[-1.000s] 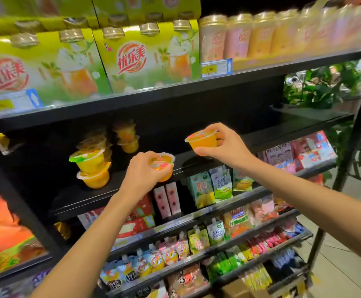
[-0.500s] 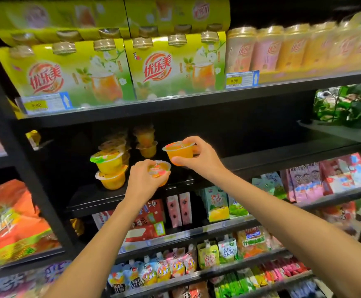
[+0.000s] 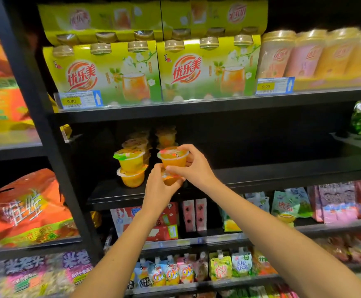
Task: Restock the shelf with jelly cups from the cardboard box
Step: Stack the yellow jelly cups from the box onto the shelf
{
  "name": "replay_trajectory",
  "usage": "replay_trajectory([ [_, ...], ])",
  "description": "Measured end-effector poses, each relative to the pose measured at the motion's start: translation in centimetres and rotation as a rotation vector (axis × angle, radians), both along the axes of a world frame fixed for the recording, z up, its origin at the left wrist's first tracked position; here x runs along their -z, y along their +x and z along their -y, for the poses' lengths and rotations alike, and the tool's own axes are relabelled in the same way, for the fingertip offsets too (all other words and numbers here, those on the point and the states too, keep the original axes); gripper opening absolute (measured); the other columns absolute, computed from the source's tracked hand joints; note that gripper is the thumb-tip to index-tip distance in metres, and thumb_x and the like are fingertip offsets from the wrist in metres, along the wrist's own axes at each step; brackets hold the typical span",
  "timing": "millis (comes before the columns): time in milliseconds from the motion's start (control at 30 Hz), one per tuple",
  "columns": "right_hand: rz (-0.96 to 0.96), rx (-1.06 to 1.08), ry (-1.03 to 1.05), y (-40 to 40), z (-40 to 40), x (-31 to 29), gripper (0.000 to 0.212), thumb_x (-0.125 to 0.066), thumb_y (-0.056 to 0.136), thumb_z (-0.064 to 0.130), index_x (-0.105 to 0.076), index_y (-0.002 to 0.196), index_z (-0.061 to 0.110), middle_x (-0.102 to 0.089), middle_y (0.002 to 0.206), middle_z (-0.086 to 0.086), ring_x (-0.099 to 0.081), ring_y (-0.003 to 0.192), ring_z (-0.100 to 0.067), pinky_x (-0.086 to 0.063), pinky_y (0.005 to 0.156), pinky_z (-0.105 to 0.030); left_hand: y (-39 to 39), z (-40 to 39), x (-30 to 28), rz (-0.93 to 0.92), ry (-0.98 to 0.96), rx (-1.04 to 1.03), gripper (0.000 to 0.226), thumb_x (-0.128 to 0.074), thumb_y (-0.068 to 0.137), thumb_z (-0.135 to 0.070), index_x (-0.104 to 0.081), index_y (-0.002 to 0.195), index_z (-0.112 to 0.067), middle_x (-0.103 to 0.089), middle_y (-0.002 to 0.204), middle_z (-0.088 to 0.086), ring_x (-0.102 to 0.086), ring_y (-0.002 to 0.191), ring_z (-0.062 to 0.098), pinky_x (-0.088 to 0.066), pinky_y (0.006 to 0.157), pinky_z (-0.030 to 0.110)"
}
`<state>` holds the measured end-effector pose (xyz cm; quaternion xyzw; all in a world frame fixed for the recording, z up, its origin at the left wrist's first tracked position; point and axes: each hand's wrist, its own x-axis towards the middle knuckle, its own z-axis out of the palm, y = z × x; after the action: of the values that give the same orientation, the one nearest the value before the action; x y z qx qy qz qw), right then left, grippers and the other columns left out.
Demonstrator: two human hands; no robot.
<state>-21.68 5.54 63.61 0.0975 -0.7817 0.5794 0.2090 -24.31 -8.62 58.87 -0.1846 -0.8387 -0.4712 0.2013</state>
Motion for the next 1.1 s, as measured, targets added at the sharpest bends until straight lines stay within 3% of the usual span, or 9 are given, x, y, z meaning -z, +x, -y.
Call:
replay_trajectory([
  [367,-0.006,-0.016,0.041,0.2,0.1,0.2,0.067,-0.084,0.075,0.034,-0.048,0.131,0.031,-0.056,0.130,0.006,-0.059,0.117,-0.014,-0.058,0.090,-0.036,-0.5,-0.2,0.3,-0.010,0.049,0.000,0.061,-0.078,0.074,-0.049,-0.039,0.119,-0.038,-0.054,0.119,-0.012,-0.057,0.108,0.008,-0.054,0.086,0.028],
  [733,0.034,-0.043,0.062,1.1,0.3,-0.3,0.069,-0.081,0.079,0.034,-0.042,0.136,0.030,-0.053,0.135,0.005,-0.056,0.121,-0.015,-0.057,0.092,-0.033,-0.1,0.1,-0.4,0.041,-0.019,0.029,0.068,-0.079,0.074,-0.047,-0.038,0.126,-0.029,-0.045,0.126,-0.004,-0.053,0.110,0.010,-0.041,0.075,0.014],
  [833,0.041,-0.038,0.096,1.6,-0.1,-0.6,0.077,-0.081,0.079,0.036,-0.038,0.143,0.031,-0.046,0.144,0.006,-0.047,0.130,-0.012,-0.050,0.092,-0.022,0.3,0.5,-0.5,0.047,-0.047,0.050,0.076,-0.079,0.073,-0.050,-0.034,0.132,-0.029,-0.041,0.132,-0.003,-0.049,0.115,0.010,-0.041,0.082,0.018],
  [1000,0.060,0.000,0.150,3.2,-1.6,-0.8,0.087,-0.078,0.080,0.042,-0.028,0.151,0.031,-0.034,0.157,0.006,-0.033,0.143,-0.013,-0.037,0.113,-0.037,2.6,1.5,0.3,-0.009,-0.083,-0.043,0.087,-0.072,0.083,-0.046,-0.022,0.149,-0.020,-0.026,0.153,0.001,-0.028,0.141,0.015,-0.031,0.108,0.030],
  [1100,0.068,0.104,0.199,4.5,-2.7,-0.2,0.075,-0.069,0.091,0.035,-0.026,0.153,0.029,-0.032,0.158,0.005,-0.033,0.143,-0.011,-0.036,0.115,-0.038,4.4,2.6,1.0,-0.061,-0.152,-0.092,0.081,-0.064,0.090,-0.043,-0.018,0.152,-0.021,-0.015,0.160,-0.001,-0.014,0.147,0.013,-0.022,0.116,0.033],
])
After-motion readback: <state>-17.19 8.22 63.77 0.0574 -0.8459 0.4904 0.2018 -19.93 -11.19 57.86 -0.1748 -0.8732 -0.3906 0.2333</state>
